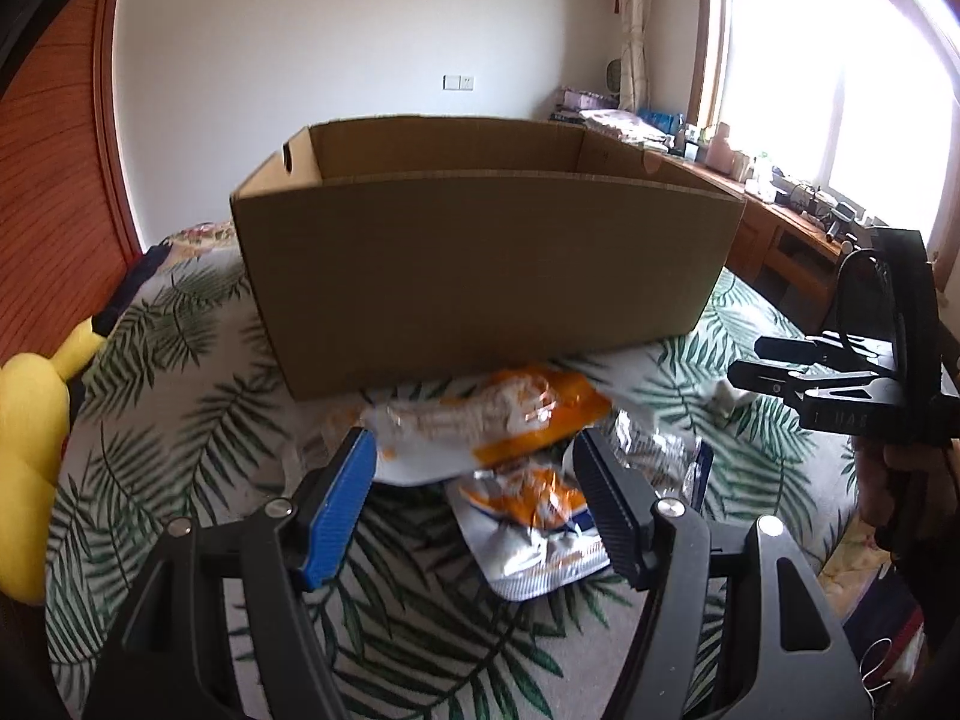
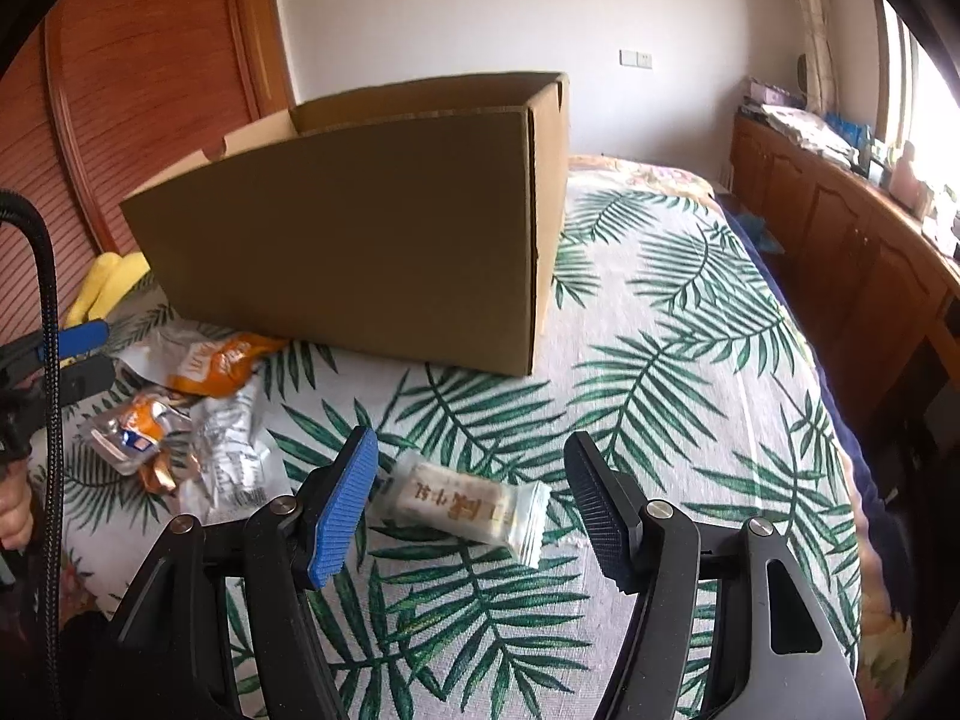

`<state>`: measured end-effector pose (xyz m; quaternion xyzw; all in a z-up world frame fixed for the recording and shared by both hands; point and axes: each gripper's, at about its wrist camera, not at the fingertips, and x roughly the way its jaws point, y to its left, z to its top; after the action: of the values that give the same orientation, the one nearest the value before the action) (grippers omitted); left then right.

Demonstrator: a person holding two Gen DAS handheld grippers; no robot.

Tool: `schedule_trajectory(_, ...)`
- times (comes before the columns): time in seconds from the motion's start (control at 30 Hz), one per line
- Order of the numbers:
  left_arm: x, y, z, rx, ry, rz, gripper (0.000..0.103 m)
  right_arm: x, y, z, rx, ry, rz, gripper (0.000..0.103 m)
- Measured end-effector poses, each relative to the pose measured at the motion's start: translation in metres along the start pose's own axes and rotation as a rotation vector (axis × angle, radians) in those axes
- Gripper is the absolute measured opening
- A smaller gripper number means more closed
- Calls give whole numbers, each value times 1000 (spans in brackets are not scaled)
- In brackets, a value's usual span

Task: Organize snacks
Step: 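Move both tools back toward the remaining snack packets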

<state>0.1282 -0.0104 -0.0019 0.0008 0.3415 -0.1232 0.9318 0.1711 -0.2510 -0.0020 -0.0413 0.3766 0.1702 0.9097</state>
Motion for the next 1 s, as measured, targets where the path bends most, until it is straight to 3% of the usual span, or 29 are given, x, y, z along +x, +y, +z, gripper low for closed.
schedule_trajectory(0.3,3,-6,-15,-8,36,0,68,15,2,-11,-18,81,-39,71)
schedule_trajectory(0.8,16,-20,-11,-35,85,-26,68,14,13,-21,-53,48,-102,70)
schedule_trajectory(1.0,34,-15,-7,-69,168,-30,68,13,14,-22,-37,42,-125,70)
